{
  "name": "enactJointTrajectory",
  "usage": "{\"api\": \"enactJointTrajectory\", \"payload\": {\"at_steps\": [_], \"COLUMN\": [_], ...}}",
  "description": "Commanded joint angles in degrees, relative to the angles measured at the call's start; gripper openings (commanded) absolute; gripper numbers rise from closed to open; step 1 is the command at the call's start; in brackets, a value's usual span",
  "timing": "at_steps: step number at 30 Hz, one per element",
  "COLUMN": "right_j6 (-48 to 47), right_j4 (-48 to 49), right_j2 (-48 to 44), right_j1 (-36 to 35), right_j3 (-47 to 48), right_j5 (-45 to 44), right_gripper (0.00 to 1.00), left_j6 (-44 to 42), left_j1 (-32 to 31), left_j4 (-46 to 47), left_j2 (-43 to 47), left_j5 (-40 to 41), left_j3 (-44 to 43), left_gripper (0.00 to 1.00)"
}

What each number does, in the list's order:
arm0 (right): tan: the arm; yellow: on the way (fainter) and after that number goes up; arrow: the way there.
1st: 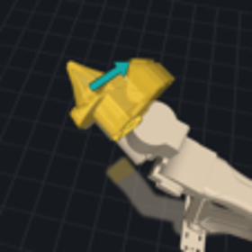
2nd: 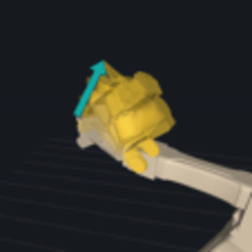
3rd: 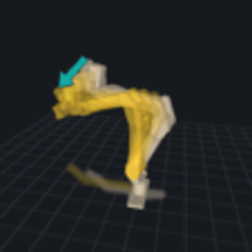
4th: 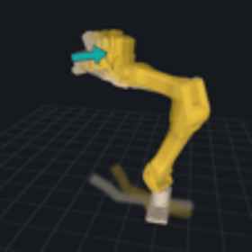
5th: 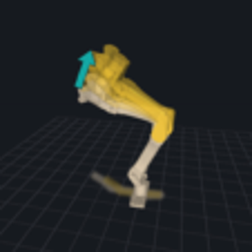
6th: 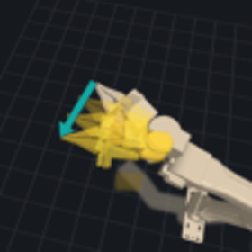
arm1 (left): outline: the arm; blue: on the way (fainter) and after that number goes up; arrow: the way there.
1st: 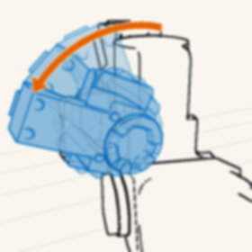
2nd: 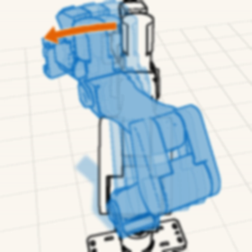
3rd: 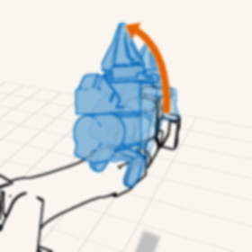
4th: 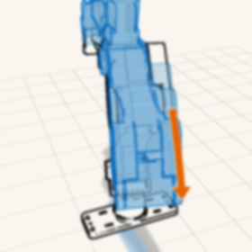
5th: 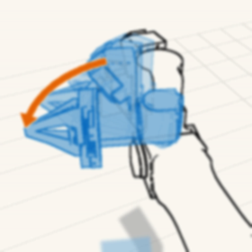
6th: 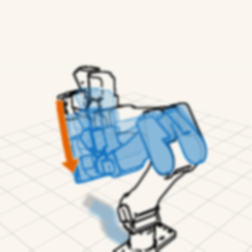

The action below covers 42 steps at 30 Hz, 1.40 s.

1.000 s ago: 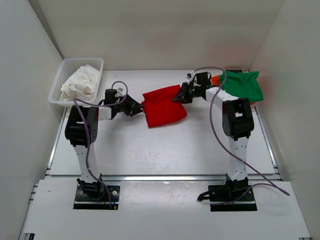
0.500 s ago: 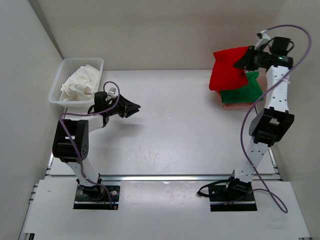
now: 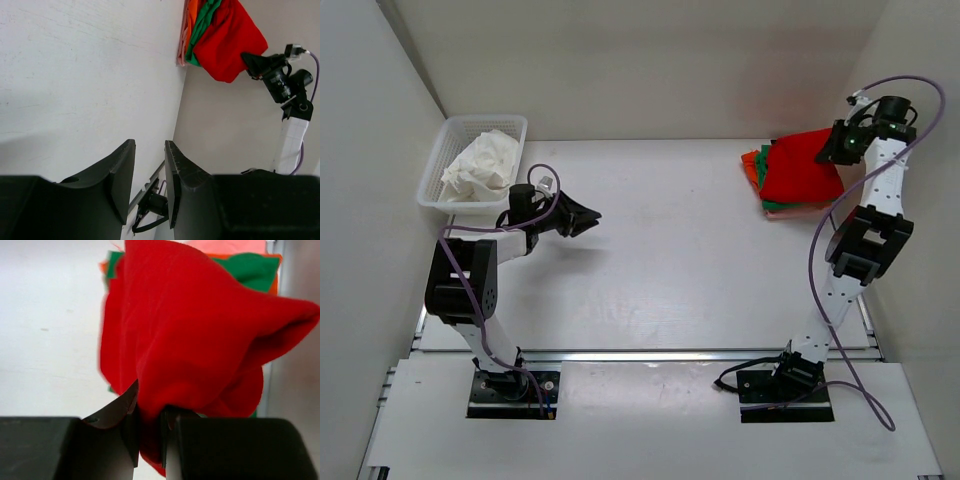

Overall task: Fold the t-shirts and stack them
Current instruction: Put the neatly folded tshirt into the corner of the board with the right arm

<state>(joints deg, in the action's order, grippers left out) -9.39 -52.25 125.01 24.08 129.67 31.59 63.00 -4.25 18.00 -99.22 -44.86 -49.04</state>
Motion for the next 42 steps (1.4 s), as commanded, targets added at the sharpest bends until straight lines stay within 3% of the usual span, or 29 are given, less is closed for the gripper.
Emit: {"api": "enactJointTrajectory", "payload": {"at_steps": [1,11,14,17,20,22,24,25,28,30,34,36,39,42], "right_j6": [-5.7,-9.7,-9.9,-10.5,-11.9,-12.7,-13.4,-13.8,-16.0,-15.6,-8.2,-2.2,4.5,10.5], "right_j4": [1.5,24.6,28.2,29.7,34.0,37.3,40.4,43.0,49.6,53.6,49.5,39.6,28.4,24.3], "right_j2": [2.5,2.0,2.3,2.1,0.3,-3.3,-6.0,-8.6,-15.7,-20.7,-29.7,-32.8,-36.9,-43.6], "right_j1": [-3.3,-8.0,-9.7,-11.0,-12.1,-12.7,-14.0,-14.4,-16.2,-17.2,-18.3,-19.8,-26.7,-34.2], "right_j3": [3.1,-7.8,-8.3,-8.1,-11.6,-14.4,-18.3,-19.6,-27.1,-31.0,-33.4,-33.1,-36.5,-49.6], "right_j5": [-10.4,-31.0,-37.8,-43.4,-48.3,-50.4,-53.3,-55.5,-58.5,-59.3,-55.5,-52.0,-54.2,-52.3], "right_gripper": [0.0,0.0,0.03,0.17,0.47,0.61,0.73,0.75,0.83,0.96,0.99,0.99,0.99,0.99], "left_j6": [-1.0,-0.4,-1.5,-3.0,-3.1,-5.2,-6.3,-7.0,-11.5,-16.2,-30.4,-37.7,-43.1,-46.3], "left_j1": [-0.8,-1.3,-1.5,-1.9,-1.9,-2.1,-2.1,-2.6,-3.8,-4.3,-5.7,-6.4,-6.6,-5.8], "left_j4": [1.0,1.6,-0.1,-1.4,-1.6,-2.8,-4.6,-5.9,-11.6,-18.0,-38.6,-44.8,-49.9,-52.1], "left_j2": [0.2,-0.6,-0.7,-1.0,-0.9,-0.4,0.9,2.2,4.9,6.1,6.4,6.3,9.5,14.9], "left_j5": [-0.7,-0.1,0.6,1.1,0.8,1.3,2.1,2.8,6.2,9.1,16.9,23.1,25.3,25.5], "left_j3": [-1.0,-0.1,-0.3,-1.2,-1.2,-1.0,-1.3,-0.9,-0.7,-2.5,-10.8,-14.3,-13.1,-7.8], "left_gripper": [0.41,0.41,0.46,0.52,0.63,0.68,0.79,0.98,0.99,0.99,0.99,0.99,0.99,0.99]}}
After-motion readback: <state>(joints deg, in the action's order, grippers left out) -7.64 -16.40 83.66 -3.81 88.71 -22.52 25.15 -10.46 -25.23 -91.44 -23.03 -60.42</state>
